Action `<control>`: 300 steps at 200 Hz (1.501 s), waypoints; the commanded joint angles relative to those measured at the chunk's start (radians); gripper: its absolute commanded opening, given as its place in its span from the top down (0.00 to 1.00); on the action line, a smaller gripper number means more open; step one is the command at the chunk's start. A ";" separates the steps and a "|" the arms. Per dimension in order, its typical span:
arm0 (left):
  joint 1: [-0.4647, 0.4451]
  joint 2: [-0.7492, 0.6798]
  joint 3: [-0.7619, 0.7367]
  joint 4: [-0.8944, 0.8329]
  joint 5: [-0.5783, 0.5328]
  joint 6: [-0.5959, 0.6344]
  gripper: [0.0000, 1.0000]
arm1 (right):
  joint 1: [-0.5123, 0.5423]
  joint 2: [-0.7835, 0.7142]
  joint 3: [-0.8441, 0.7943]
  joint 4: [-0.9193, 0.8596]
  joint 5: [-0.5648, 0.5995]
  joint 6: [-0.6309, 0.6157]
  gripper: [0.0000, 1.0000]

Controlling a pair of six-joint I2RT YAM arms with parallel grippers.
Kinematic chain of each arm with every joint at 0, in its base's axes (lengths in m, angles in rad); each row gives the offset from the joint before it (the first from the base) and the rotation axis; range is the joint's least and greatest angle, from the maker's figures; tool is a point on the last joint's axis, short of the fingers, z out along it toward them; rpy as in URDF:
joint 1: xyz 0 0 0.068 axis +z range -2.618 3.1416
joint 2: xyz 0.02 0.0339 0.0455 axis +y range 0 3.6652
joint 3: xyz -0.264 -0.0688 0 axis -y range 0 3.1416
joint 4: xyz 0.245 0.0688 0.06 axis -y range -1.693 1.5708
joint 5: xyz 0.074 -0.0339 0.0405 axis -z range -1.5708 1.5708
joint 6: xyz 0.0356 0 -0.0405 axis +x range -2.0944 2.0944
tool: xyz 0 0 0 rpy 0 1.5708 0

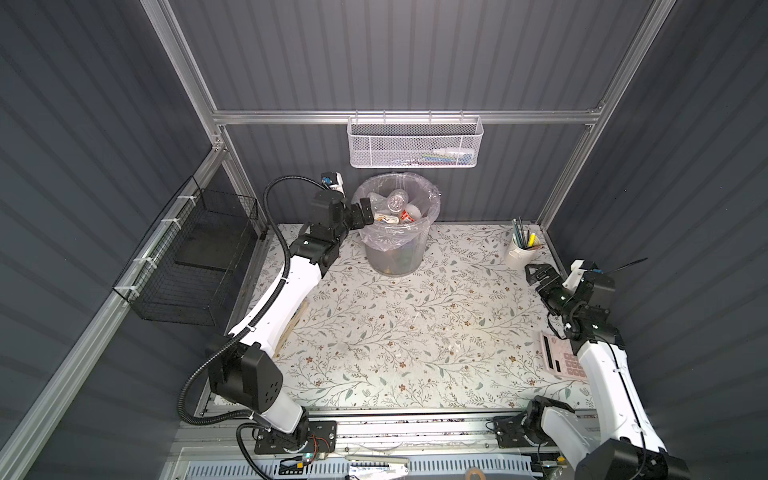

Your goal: Throw the plastic bottles in the bin

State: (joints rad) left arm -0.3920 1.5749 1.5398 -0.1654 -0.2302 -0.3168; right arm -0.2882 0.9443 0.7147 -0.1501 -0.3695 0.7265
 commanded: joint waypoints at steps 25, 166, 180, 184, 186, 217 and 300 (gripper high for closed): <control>0.011 -0.105 -0.191 0.012 -0.114 0.017 0.01 | 0.006 0.019 -0.001 0.007 -0.023 -0.009 0.01; 0.090 -0.405 -0.868 0.124 -0.609 -0.045 0.01 | 0.156 0.035 -0.375 0.613 0.279 -0.585 0.01; 0.090 -0.417 -0.930 0.193 -0.630 -0.023 0.00 | 0.201 0.061 -0.427 0.711 0.337 -0.641 0.01; 0.090 -0.415 -0.947 0.211 -0.637 -0.021 0.00 | 0.208 0.073 -0.442 0.741 0.346 -0.653 0.01; 0.090 -0.413 -0.952 0.220 -0.640 -0.018 0.00 | 0.211 0.079 -0.446 0.755 0.349 -0.657 0.01; 0.090 -0.352 -1.001 0.297 -0.632 -0.008 0.01 | 0.233 0.147 -0.483 0.871 0.352 -0.680 0.01; 0.094 -0.217 -1.117 0.779 -0.490 0.238 0.01 | 0.255 0.285 -0.444 0.989 0.359 -0.716 0.01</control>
State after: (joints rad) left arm -0.3061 1.3018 0.4358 0.4065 -0.7647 -0.1879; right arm -0.0372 1.2053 0.2306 0.7887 -0.0208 0.0315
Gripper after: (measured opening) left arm 0.994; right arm 0.991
